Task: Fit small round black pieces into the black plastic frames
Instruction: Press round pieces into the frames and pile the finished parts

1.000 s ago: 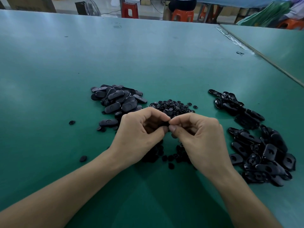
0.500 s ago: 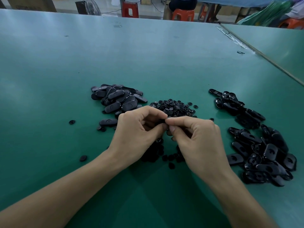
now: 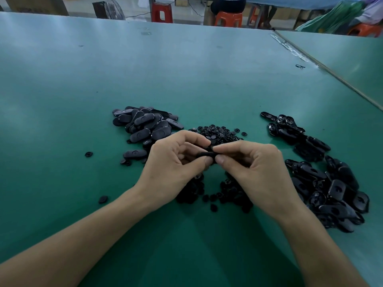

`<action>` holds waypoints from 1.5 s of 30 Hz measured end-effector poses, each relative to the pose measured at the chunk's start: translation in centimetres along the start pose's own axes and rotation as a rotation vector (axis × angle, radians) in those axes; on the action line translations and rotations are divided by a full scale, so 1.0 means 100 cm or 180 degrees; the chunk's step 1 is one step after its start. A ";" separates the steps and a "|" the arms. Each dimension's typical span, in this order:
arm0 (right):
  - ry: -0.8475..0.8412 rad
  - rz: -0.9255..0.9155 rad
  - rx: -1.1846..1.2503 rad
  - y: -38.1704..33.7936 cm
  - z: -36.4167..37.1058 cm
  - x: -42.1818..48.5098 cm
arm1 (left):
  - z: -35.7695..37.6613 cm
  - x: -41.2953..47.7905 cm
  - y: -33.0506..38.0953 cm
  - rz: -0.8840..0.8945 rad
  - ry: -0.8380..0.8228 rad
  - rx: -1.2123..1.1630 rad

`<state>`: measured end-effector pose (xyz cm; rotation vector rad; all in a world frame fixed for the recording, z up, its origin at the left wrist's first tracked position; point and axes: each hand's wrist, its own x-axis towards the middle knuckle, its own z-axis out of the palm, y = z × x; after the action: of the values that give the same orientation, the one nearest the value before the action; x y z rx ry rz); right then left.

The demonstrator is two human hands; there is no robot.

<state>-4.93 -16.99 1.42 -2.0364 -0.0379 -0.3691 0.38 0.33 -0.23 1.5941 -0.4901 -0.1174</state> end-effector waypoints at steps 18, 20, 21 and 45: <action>0.0729 -0.0819 -0.1046 -0.003 0.017 -0.006 | -0.002 0.002 0.002 -0.0212 0.0143 -0.0486; 0.0779 -0.0863 -0.1144 -0.003 0.020 -0.006 | -0.001 0.003 0.002 -0.0215 0.0192 -0.0503; 0.0768 -0.0807 -0.1132 -0.003 0.021 -0.006 | -0.001 0.003 0.002 -0.0206 0.0211 -0.0495; 0.0458 0.0104 0.0184 -0.001 0.020 -0.002 | -0.001 0.004 -0.002 -0.0150 0.0339 -0.0466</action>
<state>-4.65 -15.13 0.60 -1.9465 0.0725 -0.4876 0.80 0.27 -0.29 1.4608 -0.3532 -0.1012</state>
